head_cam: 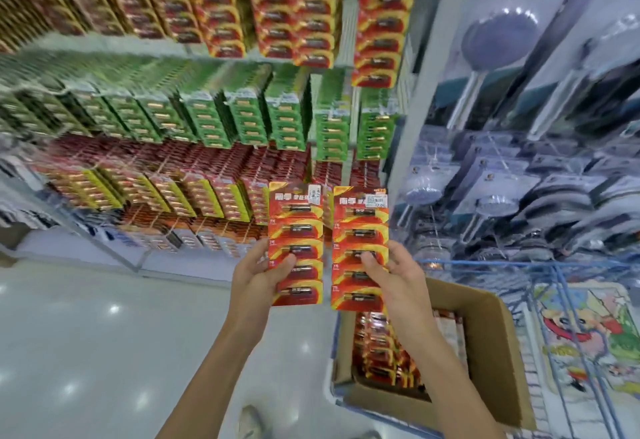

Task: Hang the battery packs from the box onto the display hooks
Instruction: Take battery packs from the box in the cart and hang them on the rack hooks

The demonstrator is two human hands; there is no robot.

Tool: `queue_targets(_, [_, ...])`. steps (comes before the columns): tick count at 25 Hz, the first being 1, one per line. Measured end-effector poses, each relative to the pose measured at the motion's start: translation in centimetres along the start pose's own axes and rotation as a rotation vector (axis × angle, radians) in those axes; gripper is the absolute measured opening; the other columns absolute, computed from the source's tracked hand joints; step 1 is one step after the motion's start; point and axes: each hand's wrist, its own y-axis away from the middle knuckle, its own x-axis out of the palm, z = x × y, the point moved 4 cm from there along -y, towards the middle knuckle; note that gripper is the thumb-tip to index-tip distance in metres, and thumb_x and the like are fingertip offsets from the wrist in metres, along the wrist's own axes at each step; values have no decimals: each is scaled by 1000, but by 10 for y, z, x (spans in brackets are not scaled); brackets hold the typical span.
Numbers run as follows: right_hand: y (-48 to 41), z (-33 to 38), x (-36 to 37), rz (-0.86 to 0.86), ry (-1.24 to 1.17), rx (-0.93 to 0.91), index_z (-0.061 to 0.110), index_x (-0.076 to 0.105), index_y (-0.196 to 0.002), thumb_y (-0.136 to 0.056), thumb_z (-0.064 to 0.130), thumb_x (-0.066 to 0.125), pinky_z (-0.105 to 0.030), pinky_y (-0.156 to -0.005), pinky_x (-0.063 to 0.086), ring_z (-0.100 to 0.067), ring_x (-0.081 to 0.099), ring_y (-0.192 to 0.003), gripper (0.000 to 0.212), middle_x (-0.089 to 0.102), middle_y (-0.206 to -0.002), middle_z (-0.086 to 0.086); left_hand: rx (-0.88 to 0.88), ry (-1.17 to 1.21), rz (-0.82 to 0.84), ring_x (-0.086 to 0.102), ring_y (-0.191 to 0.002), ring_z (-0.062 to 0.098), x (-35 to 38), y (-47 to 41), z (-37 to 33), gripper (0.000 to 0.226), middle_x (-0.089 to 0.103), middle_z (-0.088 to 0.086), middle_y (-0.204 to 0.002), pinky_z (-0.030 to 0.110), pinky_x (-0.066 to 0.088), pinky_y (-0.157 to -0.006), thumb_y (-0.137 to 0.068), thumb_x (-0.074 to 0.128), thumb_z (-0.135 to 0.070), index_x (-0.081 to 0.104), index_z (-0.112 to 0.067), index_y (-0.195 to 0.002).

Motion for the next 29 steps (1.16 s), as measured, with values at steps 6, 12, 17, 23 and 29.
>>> queue_targets(6, [-27, 22, 115, 39, -49, -46, 18, 64, -123, -96, 17, 68, -33, -71, 64, -24, 77, -100, 28, 79, -111, -3, 99, 41, 18, 78, -98, 27, -81, -39, -78, 32, 79, 7, -110, 42, 65, -76, -91, 73, -15, 66, -13, -123])
queue_targets(12, [-53, 41, 214, 12, -100, -98, 9, 67, -117, -93, 9, 69, -33, -64, 63, -27, 78, -91, 24, 79, -107, -12, 141, 88, 29, 76, -101, 33, -157, -85, -137, 39, 78, 12, -112, 49, 64, -83, -91, 74, -11, 65, -12, -129])
queue_targets(17, [-71, 59, 259, 22, -126, -115, 16, 69, -106, -97, 7, 66, -23, -60, 60, -13, 78, -83, 14, 81, -97, 0, 153, 147, 36, 69, -118, 35, -191, -121, -165, 62, 74, 10, -125, 59, 55, -99, -81, 87, -30, 63, -16, -136])
queue_targets(23, [-121, 93, 279, 16, -105, -146, 29, 67, -106, -98, 14, 66, -19, -62, 59, 1, 75, -76, 17, 79, -84, 18, 181, 190, 105, 71, -114, 37, -186, -178, -203, 63, 75, 11, -122, 60, 53, -99, -77, 84, -32, 64, -13, -134])
queue_targets(29, [-171, 147, 299, 42, -108, -211, 43, 55, -94, -96, 21, 69, -3, -55, 47, 23, 61, -64, 26, 67, -71, 35, 287, 200, 66, 65, -123, 38, -167, -235, -250, 81, 72, 8, -129, 63, 49, -103, -65, 94, -51, 64, -21, -134])
